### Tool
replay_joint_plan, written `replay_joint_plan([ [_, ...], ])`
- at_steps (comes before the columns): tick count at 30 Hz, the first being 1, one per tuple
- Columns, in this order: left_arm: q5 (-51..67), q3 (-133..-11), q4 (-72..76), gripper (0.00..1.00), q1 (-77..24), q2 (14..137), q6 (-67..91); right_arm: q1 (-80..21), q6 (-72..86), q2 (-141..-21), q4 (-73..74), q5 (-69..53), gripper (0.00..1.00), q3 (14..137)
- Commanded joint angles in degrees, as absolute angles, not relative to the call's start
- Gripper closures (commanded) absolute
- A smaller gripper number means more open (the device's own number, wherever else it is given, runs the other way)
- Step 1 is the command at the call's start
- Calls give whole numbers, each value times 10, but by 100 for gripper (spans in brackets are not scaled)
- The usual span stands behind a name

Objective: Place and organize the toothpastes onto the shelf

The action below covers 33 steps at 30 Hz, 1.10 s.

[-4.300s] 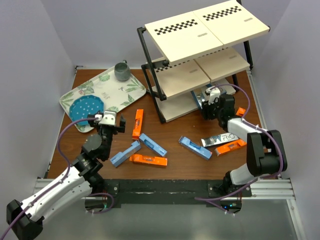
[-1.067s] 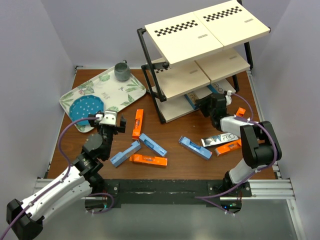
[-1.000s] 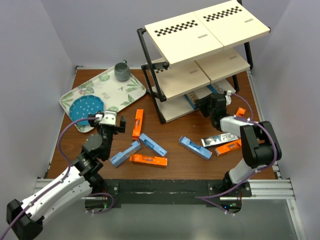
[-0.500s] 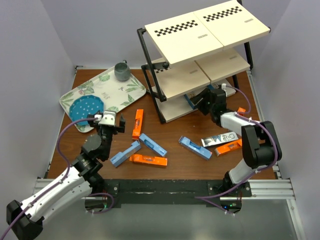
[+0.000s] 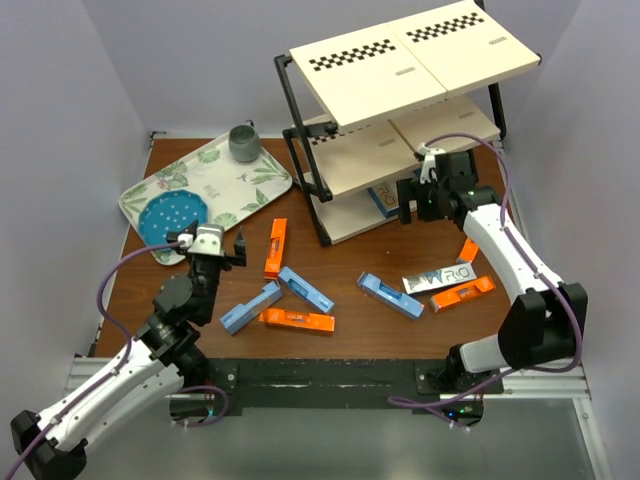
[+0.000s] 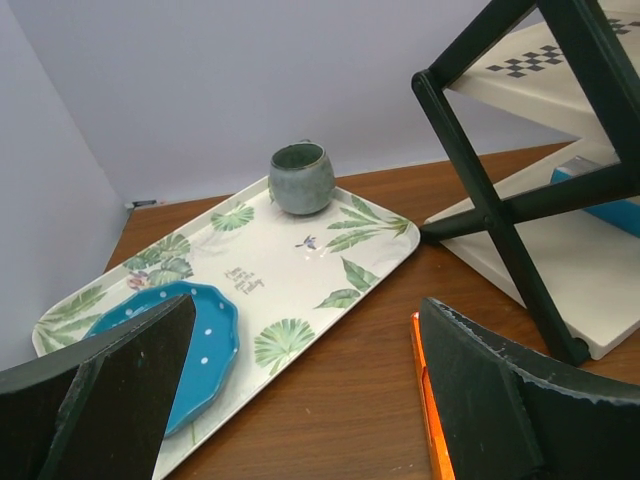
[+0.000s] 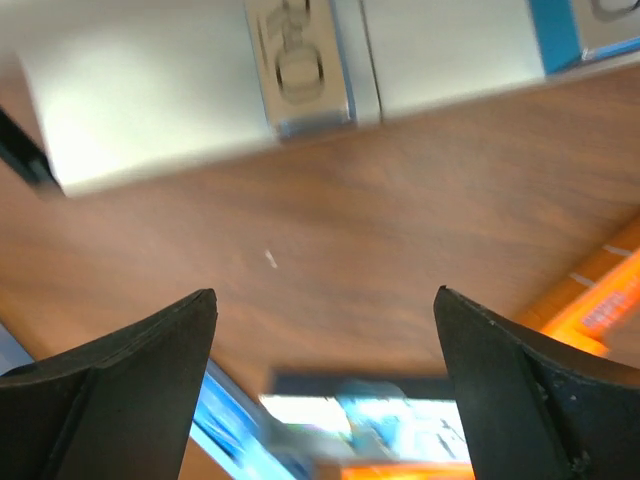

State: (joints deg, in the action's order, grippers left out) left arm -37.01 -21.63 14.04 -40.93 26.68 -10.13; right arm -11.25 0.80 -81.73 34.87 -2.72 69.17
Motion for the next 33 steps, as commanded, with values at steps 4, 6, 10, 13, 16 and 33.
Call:
replay_joint_plan([
  [4, -347, -239, 138, 1, -407, 243, -76, -143, -284, -845, 601, 28, 3, 752],
  [6, -345, -239, 137, 1, -407, 236, -75, -161, -326, -836, 615, 52, 3, 734],
  [10, -339, -237, 134, 1, -407, 227, -69, -185, -376, -826, 615, 78, 2, 686],
  [13, -337, -238, 131, 1, -407, 222, -67, -205, -402, -823, 596, 92, 2, 641],
  [16, -337, -237, 129, 1, -407, 218, -65, -220, -424, -828, 585, 92, 3, 616],
  [33, -343, -236, 127, 1, -408, 220, -70, -272, -474, -941, 533, 116, 10, 597],
])
